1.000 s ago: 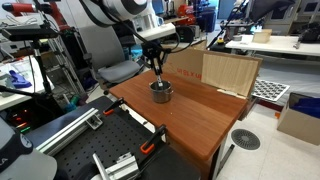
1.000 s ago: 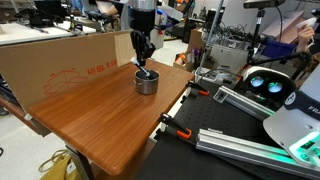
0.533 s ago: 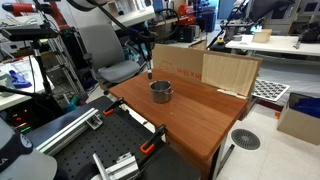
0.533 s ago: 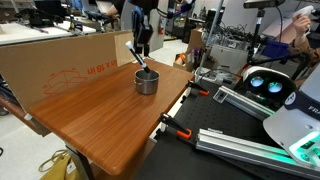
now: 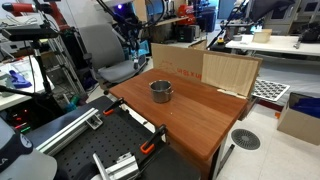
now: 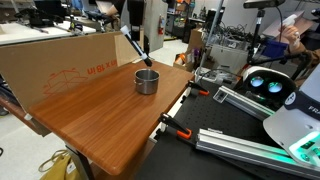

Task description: Remove the marker from the pot and put it on the table

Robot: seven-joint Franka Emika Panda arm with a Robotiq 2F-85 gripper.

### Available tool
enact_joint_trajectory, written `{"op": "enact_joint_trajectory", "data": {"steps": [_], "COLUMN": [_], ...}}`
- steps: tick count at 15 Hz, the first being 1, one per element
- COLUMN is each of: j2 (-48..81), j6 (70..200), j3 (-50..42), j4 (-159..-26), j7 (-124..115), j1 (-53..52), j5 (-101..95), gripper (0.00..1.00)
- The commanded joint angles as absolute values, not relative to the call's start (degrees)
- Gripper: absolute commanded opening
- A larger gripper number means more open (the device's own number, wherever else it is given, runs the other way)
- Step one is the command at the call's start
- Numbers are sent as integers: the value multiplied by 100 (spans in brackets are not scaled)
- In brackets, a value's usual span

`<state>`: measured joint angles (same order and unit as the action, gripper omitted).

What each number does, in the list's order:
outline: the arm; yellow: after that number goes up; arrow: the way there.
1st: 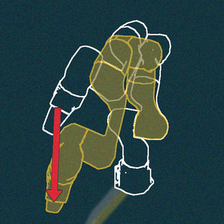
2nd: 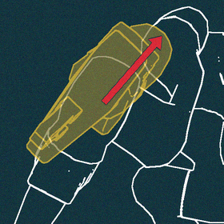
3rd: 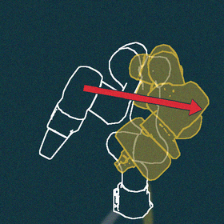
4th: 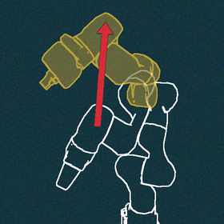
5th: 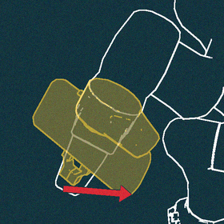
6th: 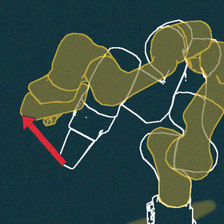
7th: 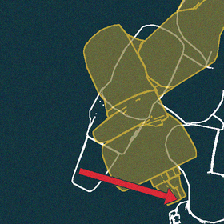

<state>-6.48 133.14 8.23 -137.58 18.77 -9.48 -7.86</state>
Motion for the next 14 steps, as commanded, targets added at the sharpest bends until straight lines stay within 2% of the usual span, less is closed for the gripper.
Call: {"op": "enact_joint_trajectory", "data": {"steps": [1, 14], "j2": [-131, 2172], "j6": [12358, 11202], "j3": [855, 968], "j4": [-13029, -11047], "j7": [1556, 904], "j1": [-976, -1019], "j5": [-494, -404], "gripper": [5, 5]}}
